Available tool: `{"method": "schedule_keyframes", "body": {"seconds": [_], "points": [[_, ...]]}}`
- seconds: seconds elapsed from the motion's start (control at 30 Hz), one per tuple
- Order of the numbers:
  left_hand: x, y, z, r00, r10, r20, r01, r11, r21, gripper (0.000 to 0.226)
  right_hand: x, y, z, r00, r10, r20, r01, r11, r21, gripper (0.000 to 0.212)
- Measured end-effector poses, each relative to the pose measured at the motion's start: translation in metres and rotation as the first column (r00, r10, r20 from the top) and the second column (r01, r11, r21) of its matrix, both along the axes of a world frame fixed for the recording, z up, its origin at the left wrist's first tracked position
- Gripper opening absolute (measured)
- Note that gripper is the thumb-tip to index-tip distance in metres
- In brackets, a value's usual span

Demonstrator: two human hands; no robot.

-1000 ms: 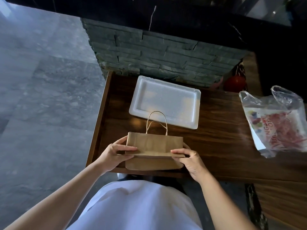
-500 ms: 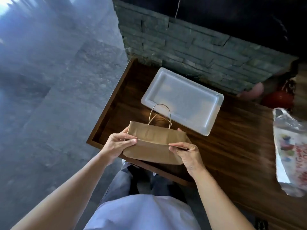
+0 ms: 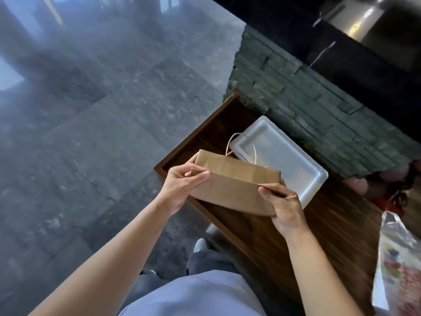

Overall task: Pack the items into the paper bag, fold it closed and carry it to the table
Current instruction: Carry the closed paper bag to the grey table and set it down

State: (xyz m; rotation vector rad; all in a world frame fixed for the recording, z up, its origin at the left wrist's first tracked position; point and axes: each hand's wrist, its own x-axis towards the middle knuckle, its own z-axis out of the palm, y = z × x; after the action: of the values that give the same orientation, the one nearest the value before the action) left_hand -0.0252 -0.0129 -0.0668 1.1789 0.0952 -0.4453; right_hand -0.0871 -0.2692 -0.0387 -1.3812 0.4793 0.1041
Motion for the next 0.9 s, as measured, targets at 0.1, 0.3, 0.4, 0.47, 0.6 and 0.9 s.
{"method": "schedule_keyframes", "body": {"seconds": [0.1, 0.3, 0.4, 0.47, 0.6, 0.9], "points": [[-0.003, 0.058, 0.034, 0.975, 0.125, 0.186, -0.130, 0.991, 0.014, 0.014, 0.021, 0.048, 0.035, 0.983, 0.172, 0.064, -0.173, 0.985, 0.019, 0.024], [-0.059, 0.250, 0.060, 0.851, 0.380, 0.363, -0.433, 0.898, 0.076, 0.011, 0.057, 0.242, 0.064, 0.901, 0.424, 0.092, -0.432, 0.898, 0.088, 0.017], [-0.121, 0.355, 0.060, 0.786, 0.489, 0.377, -0.577, 0.800, 0.166, 0.018, 0.056, 0.362, 0.061, 0.810, 0.584, 0.047, -0.583, 0.795, 0.169, 0.009], [-0.168, 0.418, 0.062, 0.726, 0.577, 0.374, -0.671, 0.712, 0.206, 0.018, 0.046, 0.441, 0.059, 0.715, 0.699, 0.001, -0.685, 0.701, 0.198, 0.008], [-0.256, 0.520, 0.071, 0.562, 0.727, 0.394, -0.826, 0.475, 0.302, 0.018, 0.012, 0.586, 0.056, 0.507, 0.861, -0.039, -0.831, 0.500, 0.242, 0.005], [-0.382, 0.655, 0.078, 0.098, 0.915, 0.391, -0.960, -0.017, 0.280, 0.021, -0.058, 0.843, 0.047, -0.014, 0.998, -0.062, -0.948, 0.006, 0.319, 0.014]]}}
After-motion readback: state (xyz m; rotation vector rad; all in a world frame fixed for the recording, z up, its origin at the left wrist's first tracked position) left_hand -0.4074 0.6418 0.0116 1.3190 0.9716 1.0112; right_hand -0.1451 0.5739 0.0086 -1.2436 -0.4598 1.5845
